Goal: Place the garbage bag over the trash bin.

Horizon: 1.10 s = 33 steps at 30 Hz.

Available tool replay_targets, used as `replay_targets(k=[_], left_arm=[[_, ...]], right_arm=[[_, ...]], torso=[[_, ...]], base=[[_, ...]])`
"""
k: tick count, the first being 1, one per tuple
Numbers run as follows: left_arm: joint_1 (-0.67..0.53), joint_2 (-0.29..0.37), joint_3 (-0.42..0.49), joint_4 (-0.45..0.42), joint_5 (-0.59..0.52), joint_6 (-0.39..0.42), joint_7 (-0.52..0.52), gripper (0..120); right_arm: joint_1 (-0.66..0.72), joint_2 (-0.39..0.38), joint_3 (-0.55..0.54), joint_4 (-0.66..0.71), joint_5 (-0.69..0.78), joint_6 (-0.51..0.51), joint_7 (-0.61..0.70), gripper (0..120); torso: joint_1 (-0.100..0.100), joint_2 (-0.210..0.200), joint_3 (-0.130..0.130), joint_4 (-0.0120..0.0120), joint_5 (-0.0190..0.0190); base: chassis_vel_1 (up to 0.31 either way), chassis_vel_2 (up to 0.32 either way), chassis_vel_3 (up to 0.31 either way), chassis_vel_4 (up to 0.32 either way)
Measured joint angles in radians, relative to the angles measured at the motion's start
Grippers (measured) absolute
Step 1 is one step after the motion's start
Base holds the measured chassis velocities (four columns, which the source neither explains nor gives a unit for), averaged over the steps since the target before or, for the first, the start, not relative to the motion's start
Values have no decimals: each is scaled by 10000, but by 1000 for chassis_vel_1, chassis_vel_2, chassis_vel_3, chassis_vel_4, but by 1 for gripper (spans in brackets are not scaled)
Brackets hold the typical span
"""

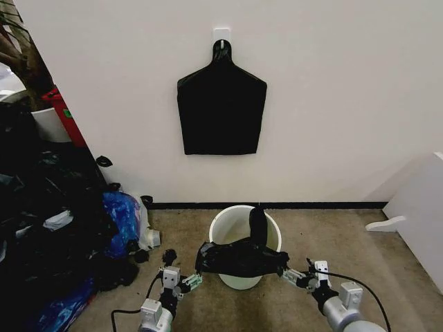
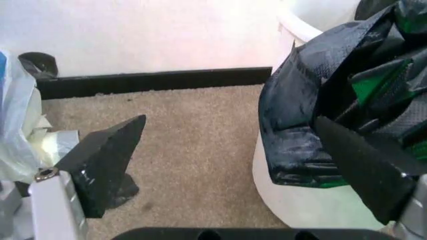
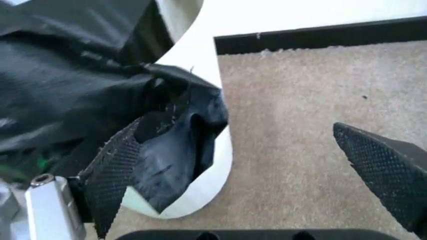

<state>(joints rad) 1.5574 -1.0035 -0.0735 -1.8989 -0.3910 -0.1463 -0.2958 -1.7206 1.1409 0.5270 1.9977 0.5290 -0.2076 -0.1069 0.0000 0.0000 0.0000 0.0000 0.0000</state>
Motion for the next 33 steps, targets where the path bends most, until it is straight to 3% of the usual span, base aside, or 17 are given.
replay_targets(k=[14, 25, 30, 33], left_arm=[[511, 450, -109, -476, 132, -103, 305, 100], [989, 443, -220, -1870, 163, -72, 444, 100], [1233, 302, -293, -2528, 107, 20, 432, 100], [1160, 223, -321, -2838, -69, 155, 423, 100]], right_arm=[[-573, -296, 511, -141, 106, 712, -1474, 100], [-1450, -285, 1084, 1464, 537, 1205, -1508, 100], [-1098, -537, 1220, 2378, 1180, 683, -826, 100], [-136, -899, 1247, 2713, 2050, -323, -117, 100]], torso=[[0, 0, 0, 0, 1], [0, 0, -1, -1, -1], [0, 0, -1, -1, -1], [0, 0, 0, 4, 3]], base=[[0, 0, 0, 0], [0, 0, 0, 0], [0, 0, 0, 0], [0, 0, 0, 0]])
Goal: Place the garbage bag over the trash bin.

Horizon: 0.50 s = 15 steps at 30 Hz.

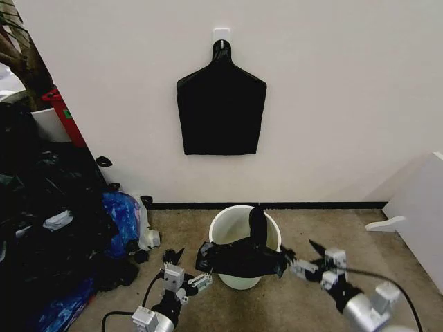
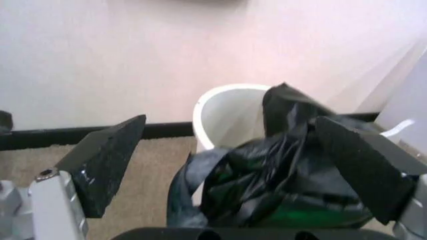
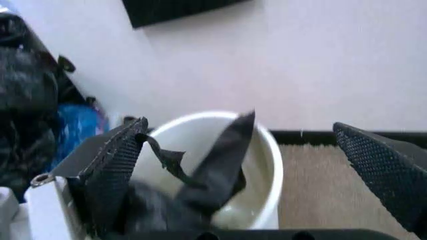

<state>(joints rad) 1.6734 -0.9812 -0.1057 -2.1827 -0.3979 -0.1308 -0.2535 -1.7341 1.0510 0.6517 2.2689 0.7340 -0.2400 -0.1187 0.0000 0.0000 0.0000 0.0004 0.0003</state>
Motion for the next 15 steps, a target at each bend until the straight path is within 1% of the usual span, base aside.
replay_targets(k=[1, 2, 3, 5, 7, 8, 9, 12, 13, 15], left_arm=[[0, 0, 0, 0, 0, 0, 0, 100], [-64, 5, -16, -59, -74, 52, -16, 100], [-117, 10, -70, -150, -178, 116, -27, 100], [-116, -8, -162, -297, -319, 174, -76, 100], [-145, -11, -226, -441, -494, 256, -164, 100], [-145, -11, -226, -441, -494, 256, -164, 100], [-149, -9, -269, -516, -545, 285, -184, 100], [-60, -49, -343, -663, -573, 307, -206, 100], [23, -105, -372, -714, -559, 309, -210, 100], [102, -190, -393, -730, -478, 308, -210, 100]], right_arm=[[0, 0, 0, 0, 0, 0, 0, 100], [187, -94, 5, 67, 228, -226, 223, 100], [611, -276, 0, 148, 628, -700, 609, 100], [1363, -528, -48, 142, 1211, -1425, 949, 100], [2193, -739, -125, -69, 1737, -2178, 1154, 100], [2193, -739, -125, -69, 1737, -2178, 1154, 100], [2651, -857, -227, -291, 1984, -2528, 1248, 100], [3816, -1115, -680, -933, 2400, -3306, 1456, 100], [4400, -1184, -973, -1266, 2469, -3647, 1551, 100], [4863, -1212, -1290, -1532, 2461, -4000, 1607, 100]], torso=[[0, 0, 0, 0, 0], [0, 0, 0, -3, -3], [0, 0, 0, -8, -5], [0, 0, 0, -7, -2], [0, 0, 0, 0, -3], [0, 0, 0, 0, -3], [0, 0, 0, -5, -2], [0, -1, 1, -4, -1], [0, -1, 1, -2, 0], [0, -1, 1, -1, -2]], base=[[0, 0, 0, 0], [0, 0, 0, 0], [0, 0, 0, 0], [0, 0, 0, 0], [0, 0, 0, 0], [0, 0, 0, 0], [0, 0, 0, 0], [0, 0, 0, 0], [0, 0, 0, 0], [0, 0, 0, 0]])
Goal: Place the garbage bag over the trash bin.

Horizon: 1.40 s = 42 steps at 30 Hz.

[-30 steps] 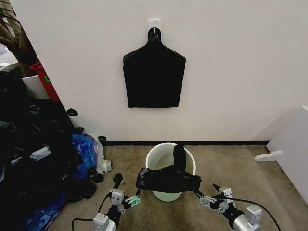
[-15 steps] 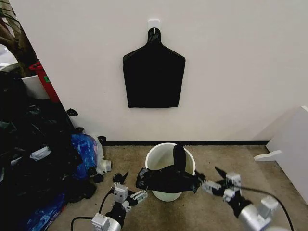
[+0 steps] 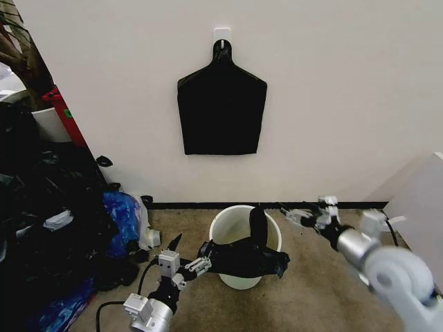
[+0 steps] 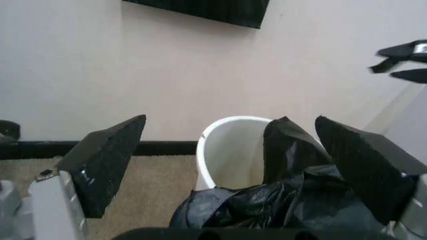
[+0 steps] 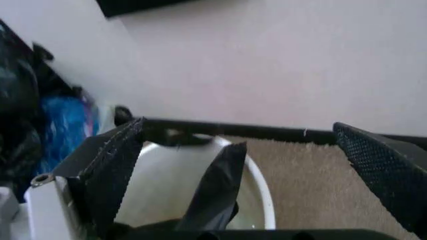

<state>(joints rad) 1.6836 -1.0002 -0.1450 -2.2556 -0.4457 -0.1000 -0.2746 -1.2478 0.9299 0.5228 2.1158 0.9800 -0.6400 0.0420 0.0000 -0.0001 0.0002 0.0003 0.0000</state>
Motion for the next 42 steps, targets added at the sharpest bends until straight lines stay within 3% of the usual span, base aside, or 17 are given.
replay_targets(k=[6, 15, 18, 22, 27, 42], left_arm=[[132, -299, 22, 7, 245, -15, 53, 100], [40, -338, 13, 32, 245, -16, 59, 100], [-32, -296, 1, 69, 191, -15, 50, 100], [-81, -270, 8, 169, 156, -14, 47, 100], [-104, -243, 47, 283, 147, -26, 52, 100], [-265, -221, 183, 542, 105, -65, 166, 100]], right_arm=[[1045, 183, -811, -484, -463, -938, 208, 100], [1860, 260, -2638, -441, 160, -992, 1121, 100], [2134, 453, -3419, -429, 1244, -981, 2846, 100], [2814, 1063, -4093, -733, 3818, -943, 5987, 100], [3239, 1461, -4361, -1129, 4704, -696, 7340, 100], [3393, 2192, -5028, -2646, 3905, -587, 7433, 100]], torso=[[0, 0, 0, -3, 0], [0, 0, -2, -3, -4], [0, 0, -1, -3, -2], [0, 0, -1, -1, -2], [0, 0, -1, -2, -3], [0, 0, -1, -3, -1]], base=[[0, 0, 0, 0], [0, 0, 0, 0], [0, 0, 0, 0], [0, 0, 0, 0], [0, 0, 0, 0], [0, 0, 0, 0]])
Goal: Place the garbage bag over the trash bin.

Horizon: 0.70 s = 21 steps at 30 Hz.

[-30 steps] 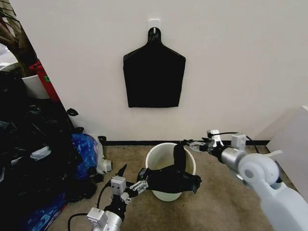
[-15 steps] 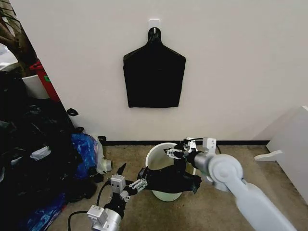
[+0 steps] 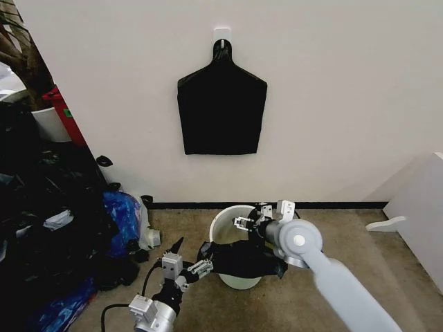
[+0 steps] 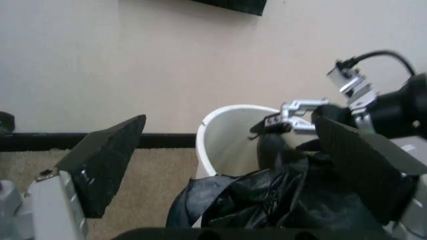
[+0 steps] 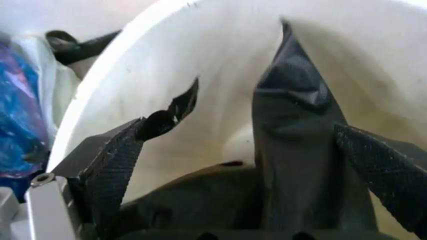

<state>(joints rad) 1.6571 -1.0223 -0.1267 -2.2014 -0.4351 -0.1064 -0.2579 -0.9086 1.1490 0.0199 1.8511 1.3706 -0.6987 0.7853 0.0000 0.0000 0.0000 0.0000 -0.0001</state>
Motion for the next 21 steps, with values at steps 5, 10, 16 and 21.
replay_targets(k=[5, 10, 16, 21], left_arm=[[-28, 2, 6, 52, 3, -16, 6, 100], [-73, -41, 64, 151, 16, -21, 16, 100], [-82, -64, 120, 202, 37, -25, 29, 100], [38, -50, 31, 31, 52, -28, 18, 100]], right_arm=[[-55, -27, -10, 303, 231, 24, 232, 100], [-69, -352, 283, 1435, 612, 33, 303, 100], [264, -735, 931, 1899, 103, -180, -1270, 100], [1242, -1590, 1023, 309, -2829, -319, -5409, 100]], torso=[[0, -1, 0, 0, 2], [0, 0, -2, 0, 0], [0, 0, -1, -1, 1], [0, 0, -1, -2, 2]], base=[[0, 0, 0, 0], [0, 0, 0, 0], [0, 0, 0, 0], [0, 0, 0, 0]])
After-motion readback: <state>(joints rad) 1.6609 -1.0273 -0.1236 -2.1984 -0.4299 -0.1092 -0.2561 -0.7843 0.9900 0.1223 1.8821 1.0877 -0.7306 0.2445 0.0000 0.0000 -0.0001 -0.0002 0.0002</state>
